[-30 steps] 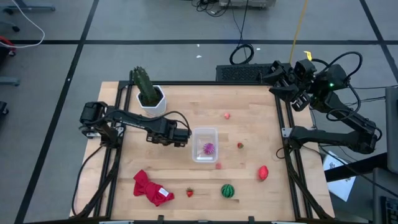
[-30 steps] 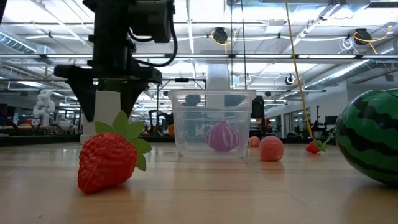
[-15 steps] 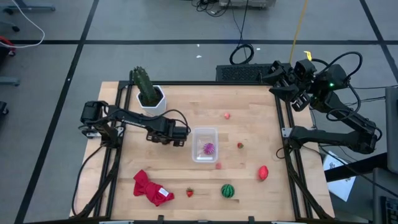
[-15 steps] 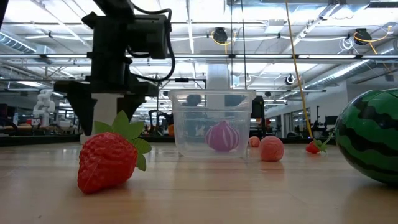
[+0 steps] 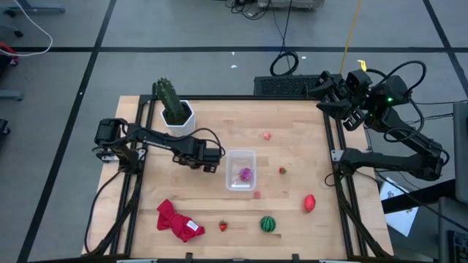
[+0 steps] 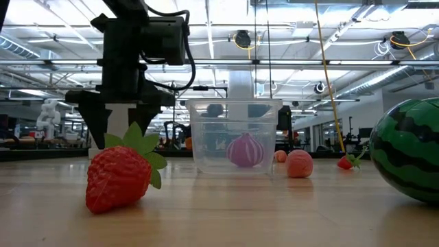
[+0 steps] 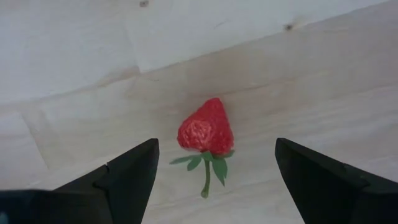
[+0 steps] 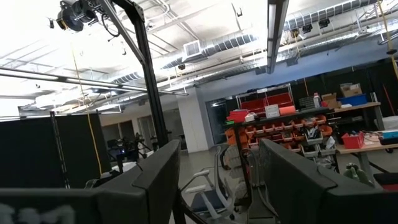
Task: Pick and placing Produce into tupperware
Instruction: Put the top left red strawberry into the transparent bin
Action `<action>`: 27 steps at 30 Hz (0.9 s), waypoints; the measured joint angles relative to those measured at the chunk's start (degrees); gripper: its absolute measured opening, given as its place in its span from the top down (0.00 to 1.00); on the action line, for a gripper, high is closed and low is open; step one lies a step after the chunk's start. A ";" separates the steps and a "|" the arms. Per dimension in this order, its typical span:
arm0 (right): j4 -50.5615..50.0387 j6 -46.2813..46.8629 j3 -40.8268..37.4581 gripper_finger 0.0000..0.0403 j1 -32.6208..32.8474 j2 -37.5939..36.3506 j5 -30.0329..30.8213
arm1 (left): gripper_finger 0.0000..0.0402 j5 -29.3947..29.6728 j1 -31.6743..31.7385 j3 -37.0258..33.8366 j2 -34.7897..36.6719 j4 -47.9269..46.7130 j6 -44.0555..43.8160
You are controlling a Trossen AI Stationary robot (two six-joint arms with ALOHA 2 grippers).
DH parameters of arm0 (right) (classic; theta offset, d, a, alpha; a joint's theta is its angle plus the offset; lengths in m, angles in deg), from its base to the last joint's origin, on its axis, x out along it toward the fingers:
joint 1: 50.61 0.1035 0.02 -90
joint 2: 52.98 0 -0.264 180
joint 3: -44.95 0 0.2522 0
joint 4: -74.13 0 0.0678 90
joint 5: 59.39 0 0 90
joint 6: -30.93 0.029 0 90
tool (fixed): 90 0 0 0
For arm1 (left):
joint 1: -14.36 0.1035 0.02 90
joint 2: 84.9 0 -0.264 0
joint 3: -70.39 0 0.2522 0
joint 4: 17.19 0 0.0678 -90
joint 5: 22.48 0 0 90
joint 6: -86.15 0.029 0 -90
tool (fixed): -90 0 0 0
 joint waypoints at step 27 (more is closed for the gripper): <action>0.00 0.83 0.00 0.48 0.00 0.02 -0.03 | 0.26 -2.00 2.65 0.00 -0.02 -0.03 -0.51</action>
